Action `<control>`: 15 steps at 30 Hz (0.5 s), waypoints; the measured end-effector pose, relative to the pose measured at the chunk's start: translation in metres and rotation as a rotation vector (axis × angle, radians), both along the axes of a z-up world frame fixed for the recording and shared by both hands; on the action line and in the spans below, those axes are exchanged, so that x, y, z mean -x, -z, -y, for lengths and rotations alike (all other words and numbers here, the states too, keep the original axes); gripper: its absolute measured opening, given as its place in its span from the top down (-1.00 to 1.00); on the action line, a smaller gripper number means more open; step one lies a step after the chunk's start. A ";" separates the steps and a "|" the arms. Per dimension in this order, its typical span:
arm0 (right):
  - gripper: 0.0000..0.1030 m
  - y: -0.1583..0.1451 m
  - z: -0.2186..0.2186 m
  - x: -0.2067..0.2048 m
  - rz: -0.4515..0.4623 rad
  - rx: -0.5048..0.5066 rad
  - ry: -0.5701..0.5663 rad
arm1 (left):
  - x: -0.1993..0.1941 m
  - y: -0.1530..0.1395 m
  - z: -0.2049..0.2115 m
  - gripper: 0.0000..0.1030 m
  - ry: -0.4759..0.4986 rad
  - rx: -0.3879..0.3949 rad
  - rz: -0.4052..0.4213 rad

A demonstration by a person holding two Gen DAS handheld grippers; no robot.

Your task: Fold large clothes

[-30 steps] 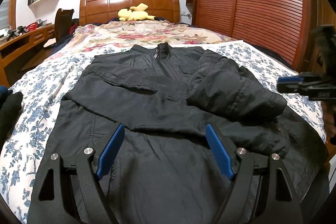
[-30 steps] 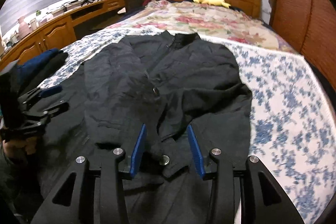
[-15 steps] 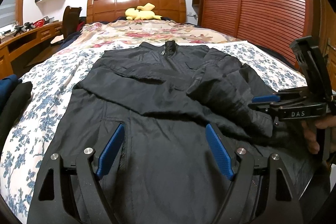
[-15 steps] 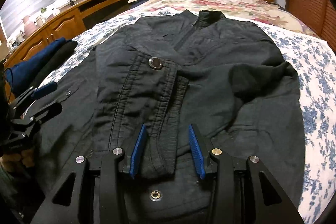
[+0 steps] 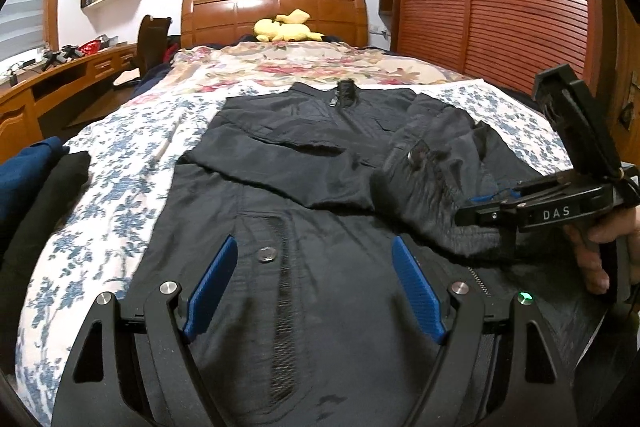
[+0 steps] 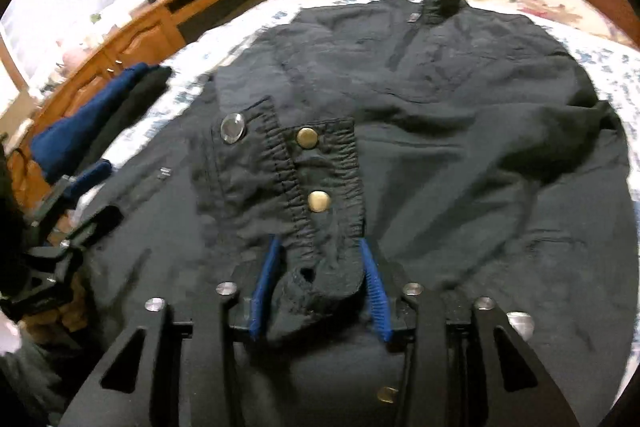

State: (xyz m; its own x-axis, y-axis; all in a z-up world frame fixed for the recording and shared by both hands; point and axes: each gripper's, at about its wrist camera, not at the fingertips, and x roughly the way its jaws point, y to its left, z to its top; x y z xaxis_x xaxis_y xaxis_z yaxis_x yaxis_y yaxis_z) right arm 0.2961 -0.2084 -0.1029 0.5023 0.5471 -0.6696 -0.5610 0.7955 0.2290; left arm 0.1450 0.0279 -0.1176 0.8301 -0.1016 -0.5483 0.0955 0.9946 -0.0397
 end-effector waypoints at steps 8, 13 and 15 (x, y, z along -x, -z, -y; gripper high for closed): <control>0.53 -0.010 -0.042 0.027 0.050 -0.022 -0.125 | 0.014 -0.015 -0.025 -0.56 -0.042 0.025 0.033; 0.49 -0.009 -0.059 0.048 0.111 0.040 -0.115 | 0.017 -0.017 -0.034 -0.56 -0.059 0.031 0.040; 0.40 -0.009 -0.058 0.050 0.110 0.049 -0.107 | 0.016 -0.017 -0.035 -0.56 -0.061 0.035 0.040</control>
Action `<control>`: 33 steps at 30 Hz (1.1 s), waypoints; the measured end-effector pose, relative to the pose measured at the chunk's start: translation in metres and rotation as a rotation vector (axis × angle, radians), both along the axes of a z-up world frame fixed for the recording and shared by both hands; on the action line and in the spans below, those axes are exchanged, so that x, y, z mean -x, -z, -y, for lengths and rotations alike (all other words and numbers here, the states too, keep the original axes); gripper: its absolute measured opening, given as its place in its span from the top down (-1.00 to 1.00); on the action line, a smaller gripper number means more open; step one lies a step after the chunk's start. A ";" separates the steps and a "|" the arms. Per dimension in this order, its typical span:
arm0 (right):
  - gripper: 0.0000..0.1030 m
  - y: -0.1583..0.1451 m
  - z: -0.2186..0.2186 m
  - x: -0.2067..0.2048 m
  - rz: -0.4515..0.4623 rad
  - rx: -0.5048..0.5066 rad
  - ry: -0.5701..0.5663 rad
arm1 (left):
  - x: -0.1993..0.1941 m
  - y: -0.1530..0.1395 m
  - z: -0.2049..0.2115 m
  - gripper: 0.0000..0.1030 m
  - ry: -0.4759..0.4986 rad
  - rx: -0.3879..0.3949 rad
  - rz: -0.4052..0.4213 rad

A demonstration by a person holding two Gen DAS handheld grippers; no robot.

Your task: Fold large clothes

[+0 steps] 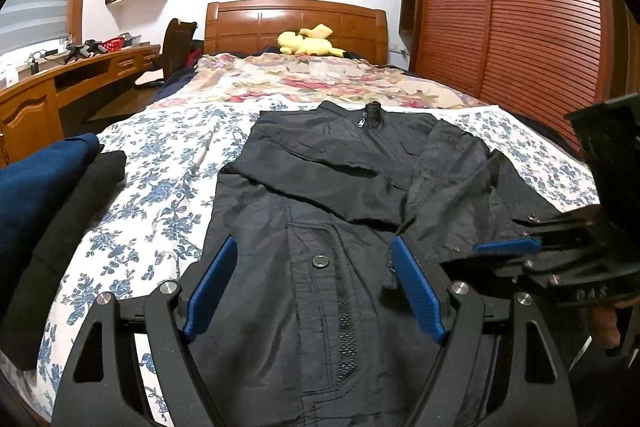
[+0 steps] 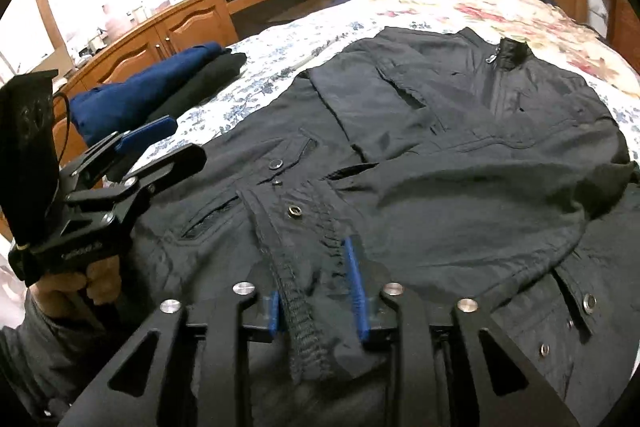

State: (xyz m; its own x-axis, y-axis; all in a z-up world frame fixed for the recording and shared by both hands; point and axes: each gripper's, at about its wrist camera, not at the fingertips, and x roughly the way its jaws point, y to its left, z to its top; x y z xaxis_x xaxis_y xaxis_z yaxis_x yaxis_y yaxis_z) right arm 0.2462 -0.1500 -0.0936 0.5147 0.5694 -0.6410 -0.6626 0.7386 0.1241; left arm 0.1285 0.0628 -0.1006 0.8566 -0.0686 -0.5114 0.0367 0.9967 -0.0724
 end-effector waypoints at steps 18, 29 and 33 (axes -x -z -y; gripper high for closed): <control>0.31 -0.004 0.033 0.003 0.123 0.045 0.143 | -0.020 0.017 0.035 -0.02 0.148 0.014 -0.089; 0.31 0.004 0.046 0.006 0.124 0.062 0.210 | -0.035 0.043 0.050 0.00 0.170 -0.008 -0.222; 0.31 0.004 0.053 0.011 0.122 0.067 0.222 | -0.035 0.045 0.051 0.00 0.177 -0.003 -0.232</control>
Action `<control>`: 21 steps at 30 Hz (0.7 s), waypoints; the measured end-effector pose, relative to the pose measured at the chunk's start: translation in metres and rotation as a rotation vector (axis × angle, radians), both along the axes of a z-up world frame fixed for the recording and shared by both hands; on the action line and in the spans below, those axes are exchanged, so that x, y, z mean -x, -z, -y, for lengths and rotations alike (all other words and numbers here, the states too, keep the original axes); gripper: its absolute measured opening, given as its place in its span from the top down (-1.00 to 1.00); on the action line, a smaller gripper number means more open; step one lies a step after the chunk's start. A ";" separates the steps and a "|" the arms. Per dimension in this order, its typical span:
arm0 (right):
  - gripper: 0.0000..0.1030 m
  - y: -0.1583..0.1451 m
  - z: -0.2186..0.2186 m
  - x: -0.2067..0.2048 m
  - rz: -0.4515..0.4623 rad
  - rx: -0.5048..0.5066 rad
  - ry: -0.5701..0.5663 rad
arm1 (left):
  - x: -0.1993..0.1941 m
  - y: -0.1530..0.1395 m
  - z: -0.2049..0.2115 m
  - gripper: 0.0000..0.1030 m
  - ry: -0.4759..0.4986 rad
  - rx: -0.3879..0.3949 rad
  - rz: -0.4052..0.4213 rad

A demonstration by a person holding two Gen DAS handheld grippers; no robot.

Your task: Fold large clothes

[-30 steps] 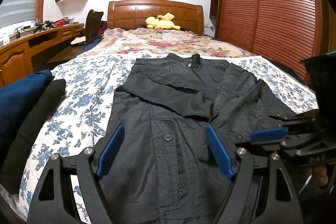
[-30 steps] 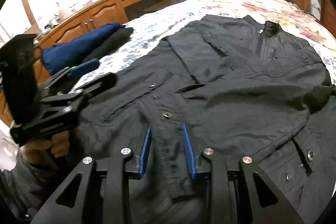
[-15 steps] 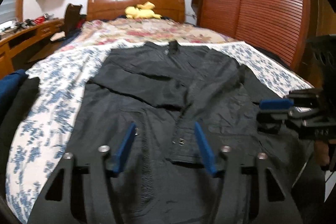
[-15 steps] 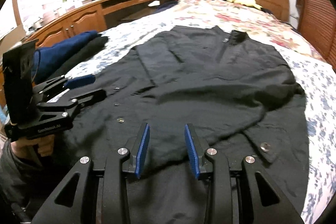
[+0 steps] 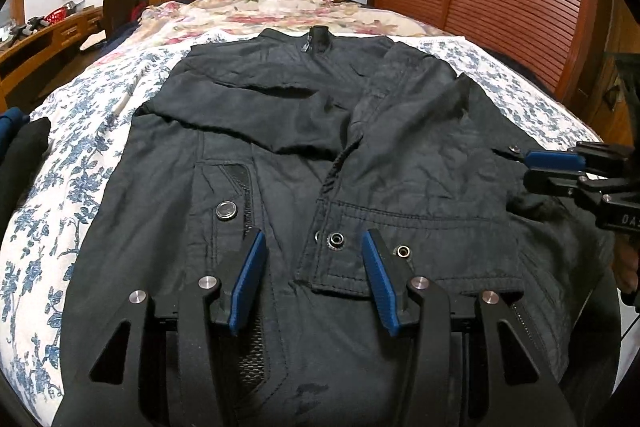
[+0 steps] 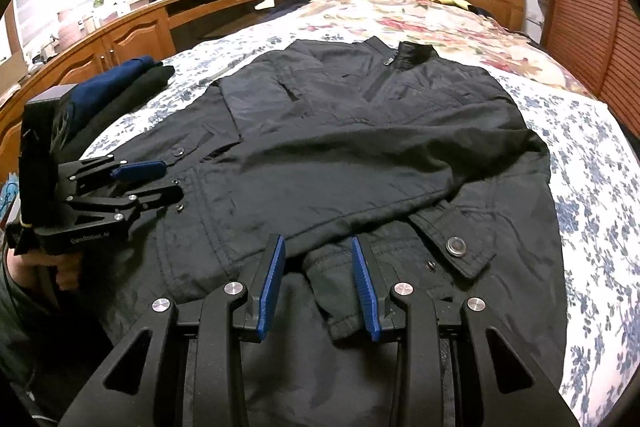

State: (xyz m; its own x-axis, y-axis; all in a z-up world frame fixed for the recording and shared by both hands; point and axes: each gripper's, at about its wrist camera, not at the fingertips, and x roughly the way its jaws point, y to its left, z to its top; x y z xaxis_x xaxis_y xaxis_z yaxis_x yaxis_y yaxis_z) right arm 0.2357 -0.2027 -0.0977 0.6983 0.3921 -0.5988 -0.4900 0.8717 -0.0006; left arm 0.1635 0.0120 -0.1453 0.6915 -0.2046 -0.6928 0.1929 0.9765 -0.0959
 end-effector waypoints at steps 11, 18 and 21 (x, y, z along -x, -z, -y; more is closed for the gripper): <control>0.31 0.004 0.008 0.003 -0.003 0.001 0.018 | 0.005 0.000 -0.005 0.00 0.016 -0.023 -0.034; 0.31 0.009 0.007 0.001 -0.013 0.003 0.019 | 0.005 0.003 -0.008 0.00 0.021 -0.022 -0.045; 0.31 0.009 0.008 -0.001 -0.016 -0.003 0.019 | 0.004 0.004 -0.007 0.00 0.021 -0.025 -0.043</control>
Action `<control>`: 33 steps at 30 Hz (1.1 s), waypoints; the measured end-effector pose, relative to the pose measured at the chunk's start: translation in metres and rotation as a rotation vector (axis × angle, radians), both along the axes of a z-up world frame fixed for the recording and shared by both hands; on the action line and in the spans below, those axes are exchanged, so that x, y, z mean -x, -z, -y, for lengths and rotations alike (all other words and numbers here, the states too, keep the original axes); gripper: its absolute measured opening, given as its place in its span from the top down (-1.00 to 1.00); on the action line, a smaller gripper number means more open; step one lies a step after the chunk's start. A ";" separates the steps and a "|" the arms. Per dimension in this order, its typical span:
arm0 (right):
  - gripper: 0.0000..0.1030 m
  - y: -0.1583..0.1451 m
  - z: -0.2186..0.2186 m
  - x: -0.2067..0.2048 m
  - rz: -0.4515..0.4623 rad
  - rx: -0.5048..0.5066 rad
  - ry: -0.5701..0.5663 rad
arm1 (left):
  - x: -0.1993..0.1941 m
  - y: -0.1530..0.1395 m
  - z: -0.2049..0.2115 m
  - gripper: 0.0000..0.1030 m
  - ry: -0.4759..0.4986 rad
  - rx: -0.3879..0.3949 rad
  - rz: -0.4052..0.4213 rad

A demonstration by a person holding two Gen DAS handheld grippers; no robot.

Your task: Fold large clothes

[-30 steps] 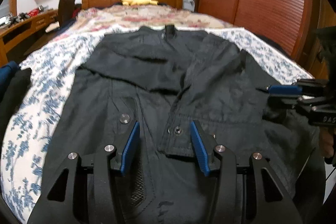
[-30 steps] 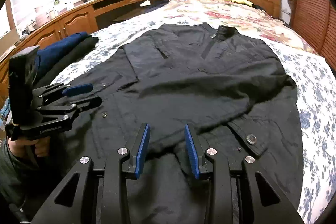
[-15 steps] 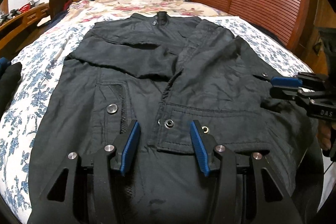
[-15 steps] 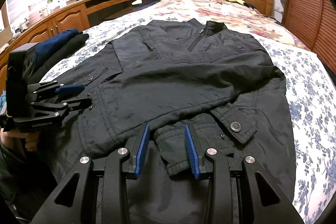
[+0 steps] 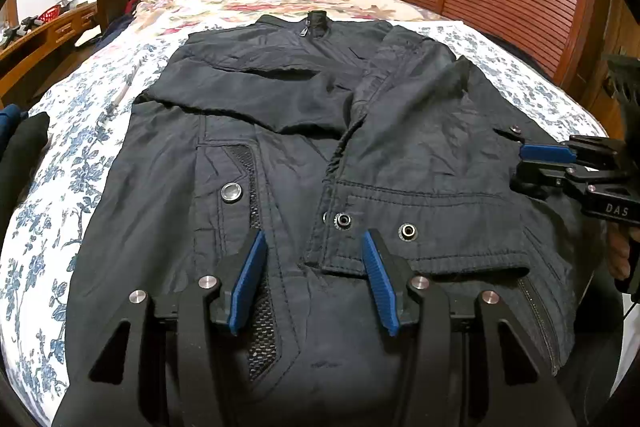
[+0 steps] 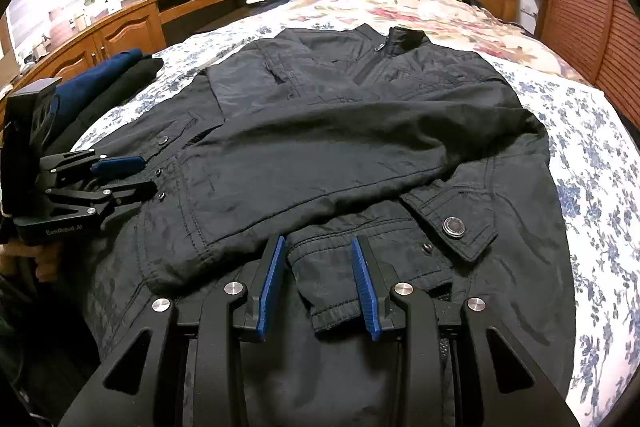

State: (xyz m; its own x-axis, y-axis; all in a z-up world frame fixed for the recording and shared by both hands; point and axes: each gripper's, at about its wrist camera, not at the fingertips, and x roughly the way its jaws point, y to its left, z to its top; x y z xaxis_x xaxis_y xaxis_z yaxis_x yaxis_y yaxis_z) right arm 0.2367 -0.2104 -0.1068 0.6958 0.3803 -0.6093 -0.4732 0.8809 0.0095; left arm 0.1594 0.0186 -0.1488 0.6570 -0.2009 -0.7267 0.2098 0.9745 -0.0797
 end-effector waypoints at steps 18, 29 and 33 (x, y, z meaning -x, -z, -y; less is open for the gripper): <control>0.31 -0.005 0.011 0.011 0.036 0.007 0.013 | -0.001 -0.034 -0.036 1.00 -0.078 0.069 0.135; 0.31 -0.010 0.029 0.033 0.067 -0.023 0.033 | 0.003 -0.017 -0.004 -0.35 0.059 0.112 0.050; 0.30 -0.007 0.035 0.040 0.064 -0.027 0.042 | -0.006 0.000 0.007 -0.35 0.057 0.039 -0.009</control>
State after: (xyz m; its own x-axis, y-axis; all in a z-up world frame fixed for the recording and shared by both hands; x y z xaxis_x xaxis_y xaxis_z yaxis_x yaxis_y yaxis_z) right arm 0.1963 -0.2457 -0.1001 0.7487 0.3655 -0.5531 -0.4363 0.8998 0.0040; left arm 0.1656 0.0121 -0.1490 0.6375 -0.2656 -0.7232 0.2638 0.9572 -0.1190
